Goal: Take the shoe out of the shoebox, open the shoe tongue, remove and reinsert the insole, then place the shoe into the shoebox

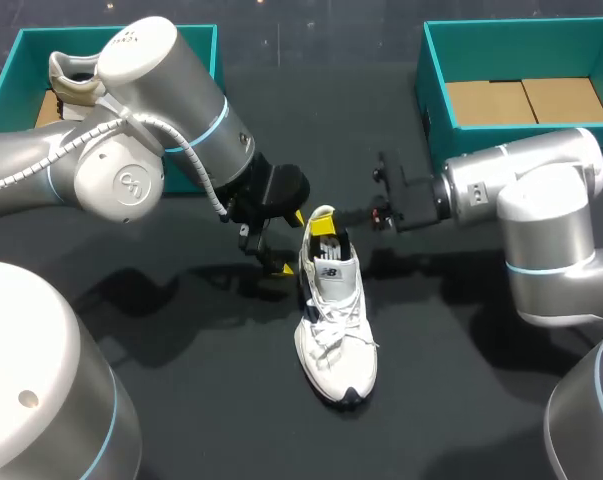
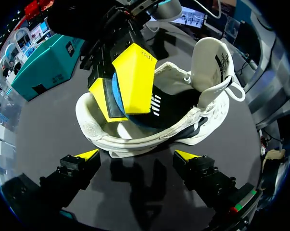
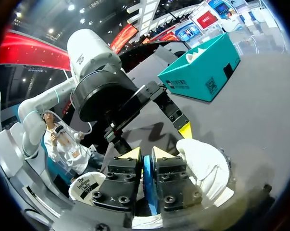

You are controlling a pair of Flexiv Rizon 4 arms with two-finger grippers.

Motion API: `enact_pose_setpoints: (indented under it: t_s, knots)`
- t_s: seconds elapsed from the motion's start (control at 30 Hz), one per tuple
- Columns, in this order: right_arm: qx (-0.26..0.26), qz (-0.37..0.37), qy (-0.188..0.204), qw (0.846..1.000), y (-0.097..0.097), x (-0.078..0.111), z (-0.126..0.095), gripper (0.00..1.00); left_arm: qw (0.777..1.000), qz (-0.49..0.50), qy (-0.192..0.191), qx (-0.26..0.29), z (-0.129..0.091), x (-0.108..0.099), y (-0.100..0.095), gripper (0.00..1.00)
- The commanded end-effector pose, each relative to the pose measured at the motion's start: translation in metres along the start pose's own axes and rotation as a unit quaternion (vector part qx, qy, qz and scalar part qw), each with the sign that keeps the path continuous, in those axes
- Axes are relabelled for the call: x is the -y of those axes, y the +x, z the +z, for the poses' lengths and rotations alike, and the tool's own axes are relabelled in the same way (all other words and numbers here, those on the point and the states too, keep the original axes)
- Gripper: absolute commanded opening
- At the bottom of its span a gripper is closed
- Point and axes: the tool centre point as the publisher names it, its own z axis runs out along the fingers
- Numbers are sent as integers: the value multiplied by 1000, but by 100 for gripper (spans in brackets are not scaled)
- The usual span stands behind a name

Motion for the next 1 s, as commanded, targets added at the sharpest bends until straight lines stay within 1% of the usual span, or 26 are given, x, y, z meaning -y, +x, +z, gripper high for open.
enact_pose_setpoints:
  t_s: [0.03, 0.2, 0.3, 0.37, 0.4, 0.43, 0.47, 0.5, 0.53, 0.6, 0.73, 1.0]
  knots:
    - [-6, 13, -4, 1000, -6, 14, 4, 0, 1000, 1, 0, 0, 1, 0, 0, 100]
    - [-13, 45, -5, 999, -7, 36, 8, 0, 1000, 1, 0, 0, 1, 0, 0, 100]
    - [-10, 48, -6, 999, -3, 38, 7, 0, 1000, 1, 0, 0, 1, 0, 0, 100]
    - [-5, 39, -8, 999, 2, 32, 2, 1, 1000, 1, 0, 0, 1, 0, 0, 100]
    - [-3, 33, -8, 999, 4, 29, 0, 16, 1000, 1, 0, 0, 1, 0, 0, 100]
    - [-1, 30, -8, 1000, 5, 27, -1, 26, 1000, 1, 0, 0, 1, 0, 0, 100]
    - [1, 23, -6, 1000, 7, 23, -2, 33, 1000, 1, 0, 0, 1, 0, 0, 100]
    - [2, 19, -5, 1000, 8, 22, -3, 35, 1000, 1, 0, 0, 1, 0, 0, 100]
    - [5, 14, -2, 1000, 10, 18, -4, 40, 1000, 1, 0, 0, 1, 0, 0, 100]
    - [10, 8, 3, 1000, 12, 14, -7, 42, 1000, 1, 0, 0, 1, 0, 0, 100]
    - [21, 4, 9, 1000, 13, 11, -15, 42, 1000, 12, 3, 1, -10, 2, -1, 100]
    - [36, 27, 2, 999, 5, 17, -41, 42, 1000, 20, -1, 9, -27, -3, -2, 100]
